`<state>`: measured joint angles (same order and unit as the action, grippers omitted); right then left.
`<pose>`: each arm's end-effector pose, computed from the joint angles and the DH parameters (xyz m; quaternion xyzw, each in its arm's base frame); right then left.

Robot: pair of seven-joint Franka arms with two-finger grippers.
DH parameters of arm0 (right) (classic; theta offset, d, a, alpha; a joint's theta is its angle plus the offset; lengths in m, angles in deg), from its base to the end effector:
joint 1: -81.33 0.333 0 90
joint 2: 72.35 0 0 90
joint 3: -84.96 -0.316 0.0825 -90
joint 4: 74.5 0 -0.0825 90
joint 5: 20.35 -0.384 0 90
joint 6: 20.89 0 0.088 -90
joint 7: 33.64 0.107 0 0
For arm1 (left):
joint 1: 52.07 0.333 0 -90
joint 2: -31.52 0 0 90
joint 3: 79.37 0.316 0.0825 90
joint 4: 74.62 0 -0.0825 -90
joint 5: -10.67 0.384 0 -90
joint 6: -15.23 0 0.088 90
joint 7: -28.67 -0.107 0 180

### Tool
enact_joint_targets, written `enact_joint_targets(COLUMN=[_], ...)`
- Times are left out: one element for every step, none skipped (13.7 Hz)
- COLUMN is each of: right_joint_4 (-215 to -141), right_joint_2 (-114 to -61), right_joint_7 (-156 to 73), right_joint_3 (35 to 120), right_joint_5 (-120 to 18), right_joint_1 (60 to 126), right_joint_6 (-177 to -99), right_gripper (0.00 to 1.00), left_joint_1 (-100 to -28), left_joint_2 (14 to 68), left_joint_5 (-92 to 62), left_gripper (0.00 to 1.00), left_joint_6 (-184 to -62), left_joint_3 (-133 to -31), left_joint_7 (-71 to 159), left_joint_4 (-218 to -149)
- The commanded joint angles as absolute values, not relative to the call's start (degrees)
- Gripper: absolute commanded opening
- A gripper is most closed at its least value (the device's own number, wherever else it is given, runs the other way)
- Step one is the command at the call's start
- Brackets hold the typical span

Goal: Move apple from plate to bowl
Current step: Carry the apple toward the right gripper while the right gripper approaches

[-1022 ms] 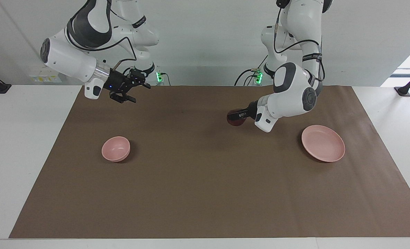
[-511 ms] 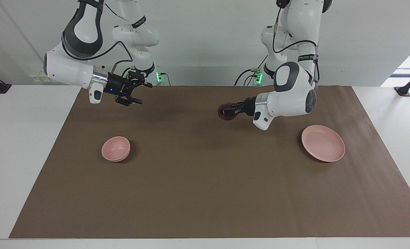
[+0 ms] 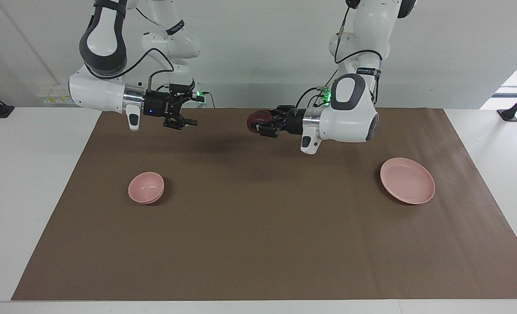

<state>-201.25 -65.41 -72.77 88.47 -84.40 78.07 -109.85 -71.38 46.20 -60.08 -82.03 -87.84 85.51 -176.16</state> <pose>0.4771 0.0410 0.4540 -0.8195 -0.1016 0.0068 0.5639 0.5080 -0.3606 0.4544 0.7267 0.3592 -0.4834 0.3306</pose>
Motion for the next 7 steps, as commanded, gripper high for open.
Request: enact_joint_targets(right_joint_4=[-202.82,-202.82,-202.82,-202.82,-202.82,-202.82,-202.82], right_joint_2=[-63.83,-63.74,-63.83,-63.74,-63.83,-63.83,-63.74], right_joint_7=[-69.34,-67.93,-67.40,-66.43,-65.03,-63.89,-62.83], right_joint_3=[88.38,88.30,88.21,88.21,88.21,88.21,88.21], right_joint_5=[-86.88,-87.76,-88.20,-88.81,-89.86,-90.92,-91.45], right_joint_1=[79.04,79.04,79.04,79.04,78.96,78.95,78.95], right_joint_6=[-109.49,-109.49,-109.49,-109.40,-109.14,-108.79,-108.78], right_gripper=[1.00,1.00,1.00,1.00,1.00,1.00,1.00], left_joint_1=[-71.75,-71.84,-71.75,-71.84,-71.84,-72.02,-72.28], left_joint_2=[46.54,46.37,46.46,46.37,46.20,46.11,46.11], left_joint_5=[-67.08,-68.85,-69.39,-70.27,-71.50,-72.29,-73.17], left_gripper=[0.00,0.00,0.00,0.00,0.00,0.00,0.00], left_joint_6=[-85.31,-86.97,-88.73,-89.53,-90.32,-92.42,-94.53], left_joint_3=[-89.39,-90.26,-91.66,-92.11,-93.08,-94.39,-95.53], left_joint_7=[92.19,93.52,93.79,93.88,93.97,94.58,95.02], left_joint_4=[-175.61,-175.61,-175.69,-176.04,-176.31,-176.57,-176.66])
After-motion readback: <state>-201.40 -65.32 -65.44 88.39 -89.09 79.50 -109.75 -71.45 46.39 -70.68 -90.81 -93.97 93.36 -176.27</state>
